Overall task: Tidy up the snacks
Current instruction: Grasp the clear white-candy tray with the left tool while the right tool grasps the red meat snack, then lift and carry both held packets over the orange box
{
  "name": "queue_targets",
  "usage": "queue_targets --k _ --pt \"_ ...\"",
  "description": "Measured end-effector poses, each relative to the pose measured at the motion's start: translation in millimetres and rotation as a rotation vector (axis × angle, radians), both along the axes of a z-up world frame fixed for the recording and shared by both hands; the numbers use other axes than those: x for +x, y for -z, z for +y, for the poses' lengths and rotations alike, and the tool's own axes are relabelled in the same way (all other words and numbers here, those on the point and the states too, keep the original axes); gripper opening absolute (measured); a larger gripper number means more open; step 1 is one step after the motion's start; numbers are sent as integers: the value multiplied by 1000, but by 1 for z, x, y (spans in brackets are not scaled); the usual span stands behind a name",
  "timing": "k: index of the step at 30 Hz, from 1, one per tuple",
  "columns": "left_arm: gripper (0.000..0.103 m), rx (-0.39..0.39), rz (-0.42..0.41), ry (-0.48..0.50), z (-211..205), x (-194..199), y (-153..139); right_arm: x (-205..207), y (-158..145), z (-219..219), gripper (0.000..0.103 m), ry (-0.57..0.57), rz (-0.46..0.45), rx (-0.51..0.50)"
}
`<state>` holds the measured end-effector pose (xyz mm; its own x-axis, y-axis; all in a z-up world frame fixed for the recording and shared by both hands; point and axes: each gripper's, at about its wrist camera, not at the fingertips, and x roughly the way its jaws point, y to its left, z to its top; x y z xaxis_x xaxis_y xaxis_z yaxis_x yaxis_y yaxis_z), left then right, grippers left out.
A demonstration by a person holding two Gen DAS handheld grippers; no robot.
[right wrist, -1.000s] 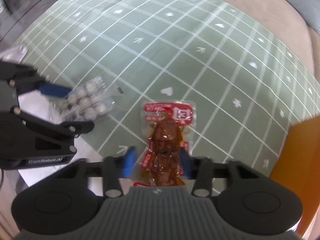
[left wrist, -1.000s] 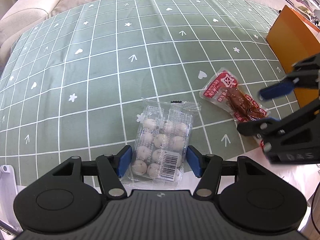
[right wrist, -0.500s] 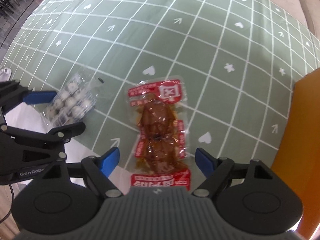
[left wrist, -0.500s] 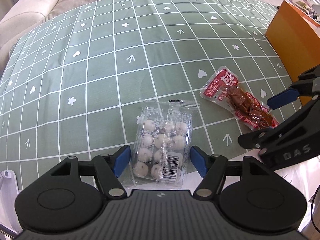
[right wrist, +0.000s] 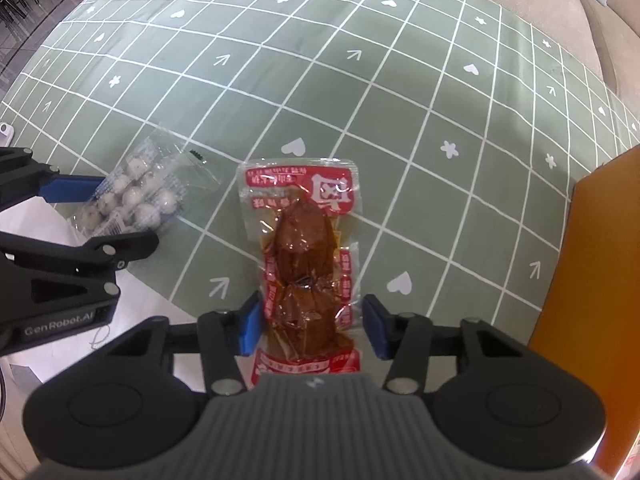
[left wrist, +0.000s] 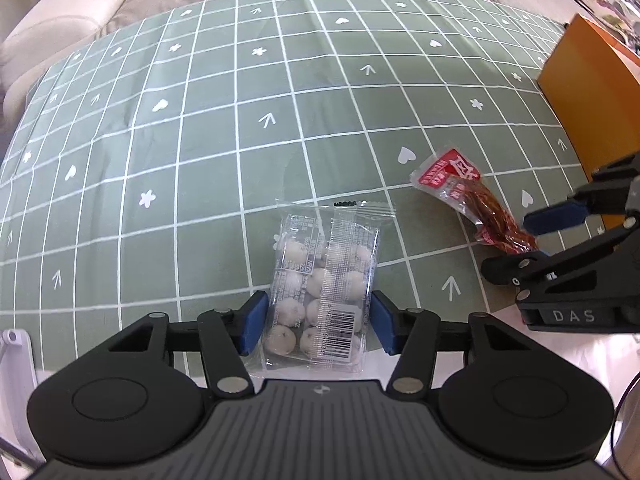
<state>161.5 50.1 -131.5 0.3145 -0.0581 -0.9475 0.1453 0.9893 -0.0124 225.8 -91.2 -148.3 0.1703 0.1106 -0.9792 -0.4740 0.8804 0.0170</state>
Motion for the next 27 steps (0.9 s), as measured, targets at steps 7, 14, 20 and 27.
queue_targets --k 7,14,20,27 --pt "61 18 31 -11 -6 -5 -6 -4 -7 1 41 -34 0 -12" --pt "61 43 35 32 -23 -14 -25 -14 -27 -7 39 -77 14 -23" --pt "61 90 -6 110 -46 -20 -52 -23 -56 -25 36 -104 15 -13" --pt "61 95 -83 178 -79 -19 -91 -38 -100 -56 34 -115 -24 21"
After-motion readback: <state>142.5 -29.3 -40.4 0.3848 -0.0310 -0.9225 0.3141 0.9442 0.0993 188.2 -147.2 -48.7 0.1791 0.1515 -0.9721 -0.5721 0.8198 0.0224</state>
